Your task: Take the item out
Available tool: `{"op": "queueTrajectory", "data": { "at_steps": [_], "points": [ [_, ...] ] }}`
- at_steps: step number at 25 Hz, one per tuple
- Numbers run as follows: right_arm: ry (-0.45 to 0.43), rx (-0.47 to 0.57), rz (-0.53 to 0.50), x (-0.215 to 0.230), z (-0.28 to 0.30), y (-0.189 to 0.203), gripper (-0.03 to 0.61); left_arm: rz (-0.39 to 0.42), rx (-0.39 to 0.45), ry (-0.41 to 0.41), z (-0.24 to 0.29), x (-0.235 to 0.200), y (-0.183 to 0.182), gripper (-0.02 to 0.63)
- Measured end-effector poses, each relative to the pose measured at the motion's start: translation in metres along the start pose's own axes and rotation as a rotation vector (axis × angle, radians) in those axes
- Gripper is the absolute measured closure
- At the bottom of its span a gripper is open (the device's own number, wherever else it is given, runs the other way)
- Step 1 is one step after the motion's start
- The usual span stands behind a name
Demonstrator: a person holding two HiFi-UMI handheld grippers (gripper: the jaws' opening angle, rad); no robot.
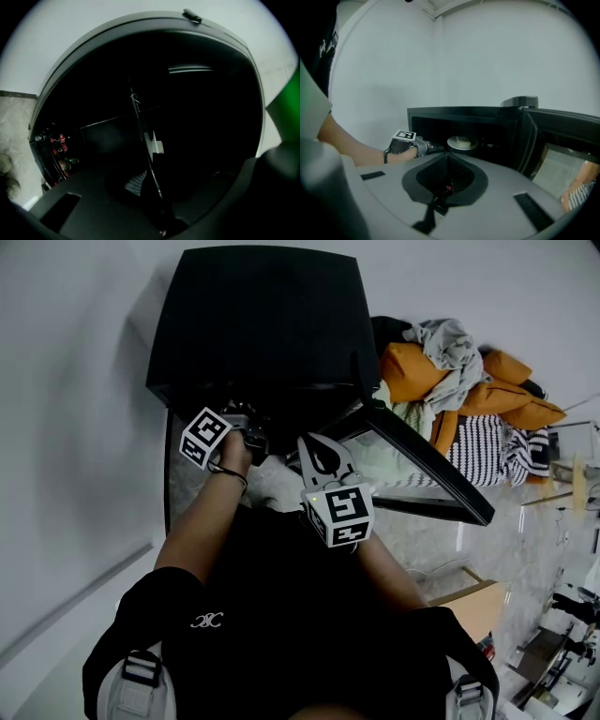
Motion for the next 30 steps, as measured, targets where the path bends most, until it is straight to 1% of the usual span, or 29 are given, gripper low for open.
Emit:
{"op": "queueTrajectory", "data": {
  "at_steps": [8,13,18,23,30],
  "points": [
    [-0.006,-0.001,0.015,-0.007,-0.005,0.004,0.571,0.030,-0.033,-0.011,-0.017,-0.003,0.006,0.563],
    [-0.007,0.009,0.026,-0.013,-0.008,0.003,0.571,0.030,-0.054,-0.018,-0.031,-0.003,0.007,0.563],
    [-0.011,0.003,0.042,-0.013,-0.007,0.011,0.571,0.035,-0.071,-0.028,-0.043,-0.004,0.012,0.563],
    [-0.018,0.007,0.043,-0.012,0.000,0.011,0.571,0.020,-0.086,-0.041,-0.055,-0.004,0.016,0.563],
    [-0.014,-0.016,0.046,-0.010,0.015,0.018,0.571,-0.004,-0.105,-0.059,-0.066,-0.004,0.018,0.563]
  ]
}}
Point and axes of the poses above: the fingertips, and each gripper's own axes: z forward along the fingers, x to its right, y out of its underside, the point moved 6 cm from there along -z, backward along the fingers, and after that the axes turned 3 degrees about z, right-handed, at the moved point
